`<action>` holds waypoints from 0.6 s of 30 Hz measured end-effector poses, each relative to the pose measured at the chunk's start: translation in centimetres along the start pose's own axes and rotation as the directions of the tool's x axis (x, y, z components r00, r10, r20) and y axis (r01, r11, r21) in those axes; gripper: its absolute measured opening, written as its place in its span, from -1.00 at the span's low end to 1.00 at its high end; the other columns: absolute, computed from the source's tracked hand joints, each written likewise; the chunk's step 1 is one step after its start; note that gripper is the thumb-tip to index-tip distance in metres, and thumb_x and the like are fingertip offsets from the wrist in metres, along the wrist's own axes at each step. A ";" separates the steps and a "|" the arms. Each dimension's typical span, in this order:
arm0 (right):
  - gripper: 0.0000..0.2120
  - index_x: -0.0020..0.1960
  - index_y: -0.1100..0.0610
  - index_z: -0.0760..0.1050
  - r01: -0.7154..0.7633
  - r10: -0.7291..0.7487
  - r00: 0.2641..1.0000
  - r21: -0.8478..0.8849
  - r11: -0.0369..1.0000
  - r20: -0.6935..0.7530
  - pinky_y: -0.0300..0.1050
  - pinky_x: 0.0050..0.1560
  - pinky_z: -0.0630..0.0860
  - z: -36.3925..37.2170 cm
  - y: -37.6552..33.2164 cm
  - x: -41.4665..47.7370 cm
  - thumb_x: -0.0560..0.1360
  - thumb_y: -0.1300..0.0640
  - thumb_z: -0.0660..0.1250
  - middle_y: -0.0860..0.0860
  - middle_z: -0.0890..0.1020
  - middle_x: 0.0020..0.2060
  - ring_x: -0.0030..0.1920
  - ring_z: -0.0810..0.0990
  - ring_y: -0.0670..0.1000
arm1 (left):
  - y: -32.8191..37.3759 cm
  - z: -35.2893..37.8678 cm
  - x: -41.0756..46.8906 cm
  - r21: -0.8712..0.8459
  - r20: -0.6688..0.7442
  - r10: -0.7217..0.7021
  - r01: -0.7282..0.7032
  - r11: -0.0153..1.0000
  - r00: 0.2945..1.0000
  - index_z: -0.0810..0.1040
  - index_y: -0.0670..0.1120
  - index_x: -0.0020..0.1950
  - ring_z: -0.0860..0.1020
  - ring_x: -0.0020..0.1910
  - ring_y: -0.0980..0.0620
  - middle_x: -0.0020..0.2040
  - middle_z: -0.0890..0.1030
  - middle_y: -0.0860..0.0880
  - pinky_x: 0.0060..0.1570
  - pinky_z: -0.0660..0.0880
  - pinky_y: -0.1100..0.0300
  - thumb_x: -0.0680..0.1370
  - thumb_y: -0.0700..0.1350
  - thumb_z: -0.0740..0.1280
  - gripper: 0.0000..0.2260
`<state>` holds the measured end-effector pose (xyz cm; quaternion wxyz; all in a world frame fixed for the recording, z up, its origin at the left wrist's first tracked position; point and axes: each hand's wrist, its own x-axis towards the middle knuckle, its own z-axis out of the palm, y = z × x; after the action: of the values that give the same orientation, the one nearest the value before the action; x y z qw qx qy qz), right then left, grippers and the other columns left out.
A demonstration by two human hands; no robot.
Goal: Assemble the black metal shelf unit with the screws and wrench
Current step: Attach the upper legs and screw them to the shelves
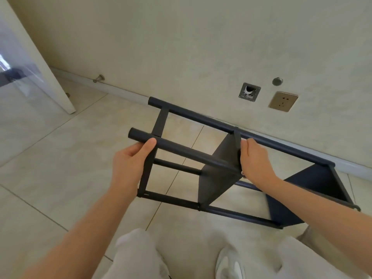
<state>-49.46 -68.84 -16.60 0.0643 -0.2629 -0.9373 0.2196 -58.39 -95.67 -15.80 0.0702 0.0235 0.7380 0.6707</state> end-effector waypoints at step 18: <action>-0.74 -0.08 0.14 0.31 0.156 -0.156 0.983 -0.008 0.988 -0.097 -0.13 -0.54 0.28 6.3 2.9 -0.3 0.62 0.01 -0.03 -0.04 0.35 -0.45 -0.53 0.35 0.02 | -13.5 0.0 -0.8 -0.261 -0.019 -0.239 0.226 0.939 0.971 0.77 0.02 -0.05 0.65 0.17 0.07 0.06 0.74 -0.03 0.35 0.40 0.04 0.36 0.13 0.56 -0.74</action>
<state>-49.39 -69.17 -23.57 0.1266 -0.1992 -0.9508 0.2005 -56.76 -97.16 -29.19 0.1329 -0.0901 0.6440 0.7480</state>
